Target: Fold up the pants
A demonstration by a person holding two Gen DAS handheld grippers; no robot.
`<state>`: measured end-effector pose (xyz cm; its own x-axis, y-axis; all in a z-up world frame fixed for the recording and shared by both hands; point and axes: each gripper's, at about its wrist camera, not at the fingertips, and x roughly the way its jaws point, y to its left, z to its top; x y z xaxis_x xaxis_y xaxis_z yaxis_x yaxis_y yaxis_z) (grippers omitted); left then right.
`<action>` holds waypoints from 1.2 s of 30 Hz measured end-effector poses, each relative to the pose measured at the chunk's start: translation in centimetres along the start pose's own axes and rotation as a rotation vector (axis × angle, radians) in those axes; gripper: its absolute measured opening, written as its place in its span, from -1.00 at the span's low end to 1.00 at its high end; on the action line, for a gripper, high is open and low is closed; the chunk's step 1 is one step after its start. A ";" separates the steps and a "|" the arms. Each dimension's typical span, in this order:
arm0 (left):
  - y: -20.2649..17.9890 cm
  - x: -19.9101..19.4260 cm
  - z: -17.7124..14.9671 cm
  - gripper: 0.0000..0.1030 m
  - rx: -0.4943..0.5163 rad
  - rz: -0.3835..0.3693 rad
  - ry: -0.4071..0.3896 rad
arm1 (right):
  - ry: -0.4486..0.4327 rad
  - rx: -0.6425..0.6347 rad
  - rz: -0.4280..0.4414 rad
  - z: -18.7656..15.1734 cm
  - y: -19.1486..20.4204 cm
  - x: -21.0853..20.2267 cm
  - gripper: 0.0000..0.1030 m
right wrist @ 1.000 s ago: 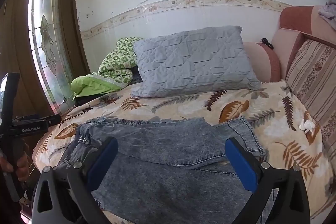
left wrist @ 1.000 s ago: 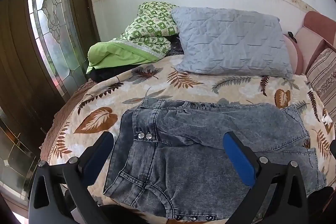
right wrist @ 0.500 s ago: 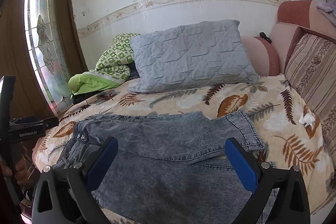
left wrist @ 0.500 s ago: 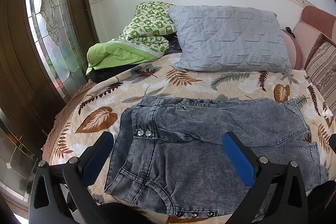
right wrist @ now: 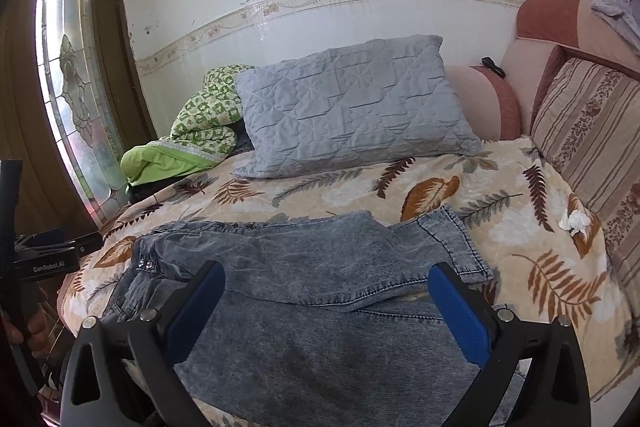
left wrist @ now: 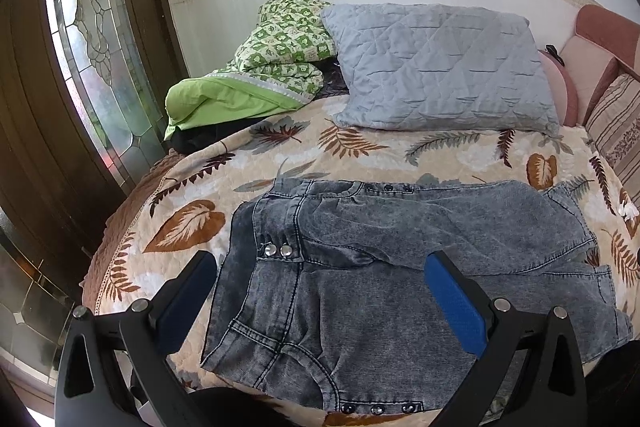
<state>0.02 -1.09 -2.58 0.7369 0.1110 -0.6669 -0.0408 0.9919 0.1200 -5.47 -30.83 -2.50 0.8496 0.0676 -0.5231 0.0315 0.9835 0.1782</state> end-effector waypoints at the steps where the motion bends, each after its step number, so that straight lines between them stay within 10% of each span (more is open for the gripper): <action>1: 0.0 0.3 0.0 1.00 0.000 0.003 0.003 | 0.006 0.005 -0.001 0.0 -0.1 0.3 0.99; 15: 1.6 8.5 0.5 1.00 0.024 0.080 0.102 | 0.093 0.042 -0.063 1.1 -3.6 7.0 0.99; 25: 5.6 22.6 5.7 1.00 -0.007 0.067 0.313 | 0.202 0.126 -0.180 4.7 -12.3 18.0 0.99; 33: 9.0 32.0 7.1 0.98 -0.181 -0.049 0.508 | 0.323 0.268 -0.249 6.0 -20.1 27.6 0.98; 36: 8.9 33.7 6.6 0.63 -0.234 -0.114 0.547 | 0.422 0.256 -0.245 5.6 -20.7 31.4 0.71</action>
<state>28.90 11.06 -19.12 0.2940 -0.0429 -0.9548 -0.1755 0.9796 -0.0981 23.49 -50.05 -17.96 0.5181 -0.0454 -0.8541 0.3739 0.9101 0.1785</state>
